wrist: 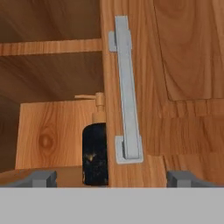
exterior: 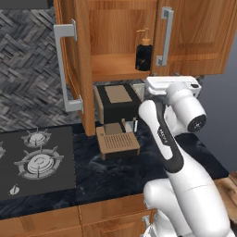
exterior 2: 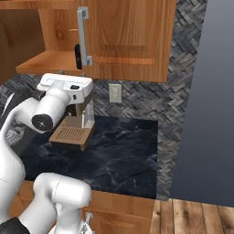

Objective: Pick up the soap dispenser and soap dispenser from the sink, and place them back in the cabinet, and close the cabinet doors.

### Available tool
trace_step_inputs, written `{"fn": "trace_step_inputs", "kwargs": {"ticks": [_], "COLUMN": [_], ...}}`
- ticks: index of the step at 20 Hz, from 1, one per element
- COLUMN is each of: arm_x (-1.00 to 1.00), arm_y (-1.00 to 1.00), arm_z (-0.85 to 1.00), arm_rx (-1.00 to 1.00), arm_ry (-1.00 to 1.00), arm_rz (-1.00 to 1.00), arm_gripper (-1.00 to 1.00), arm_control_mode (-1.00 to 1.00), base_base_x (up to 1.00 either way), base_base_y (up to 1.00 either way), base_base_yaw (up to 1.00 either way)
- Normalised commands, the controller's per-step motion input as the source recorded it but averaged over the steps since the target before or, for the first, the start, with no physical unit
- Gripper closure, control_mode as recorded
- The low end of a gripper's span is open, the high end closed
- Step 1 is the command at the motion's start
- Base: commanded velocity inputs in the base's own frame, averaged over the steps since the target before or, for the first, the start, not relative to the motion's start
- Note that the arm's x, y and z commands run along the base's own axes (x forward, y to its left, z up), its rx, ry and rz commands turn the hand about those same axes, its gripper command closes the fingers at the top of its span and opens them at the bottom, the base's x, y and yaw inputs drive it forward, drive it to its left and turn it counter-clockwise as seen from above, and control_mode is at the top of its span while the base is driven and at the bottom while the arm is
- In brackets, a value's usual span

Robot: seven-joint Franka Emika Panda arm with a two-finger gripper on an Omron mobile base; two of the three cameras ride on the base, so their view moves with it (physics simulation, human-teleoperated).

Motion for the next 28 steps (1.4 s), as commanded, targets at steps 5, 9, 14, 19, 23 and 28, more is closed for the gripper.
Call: {"fn": "trace_step_inputs", "kwargs": {"ticks": [5, 9, 14, 19, 23, 28], "arm_x": [-0.49, -0.51, -0.60, -0.68, -0.62, -0.57], "arm_y": [0.17, 0.16, 0.16, 0.32, 0.38, 0.24], "arm_z": [0.49, 0.51, 0.31, 0.02, 0.00, 0.00], "arm_rx": [-0.02, -0.01, -0.03, -0.07, -0.07, -0.04], "arm_ry": [0.20, 0.20, 0.11, 0.00, -0.01, -0.05], "arm_rz": [-0.12, -0.13, -0.14, -0.08, -0.02, 0.00], "arm_gripper": [-1.00, -1.00, -1.00, -1.00, -1.00, -1.00], "arm_control_mode": [-1.00, -1.00, -1.00, -1.00, -1.00, -1.00], "base_base_x": [0.00, 0.00, 0.00, 0.00, 0.00, 0.00], "base_base_y": [0.00, 0.00, 0.00, 0.00, 0.00, 0.00], "base_base_yaw": [0.00, 0.00, 0.00, 0.00, 0.00, 0.00]}}
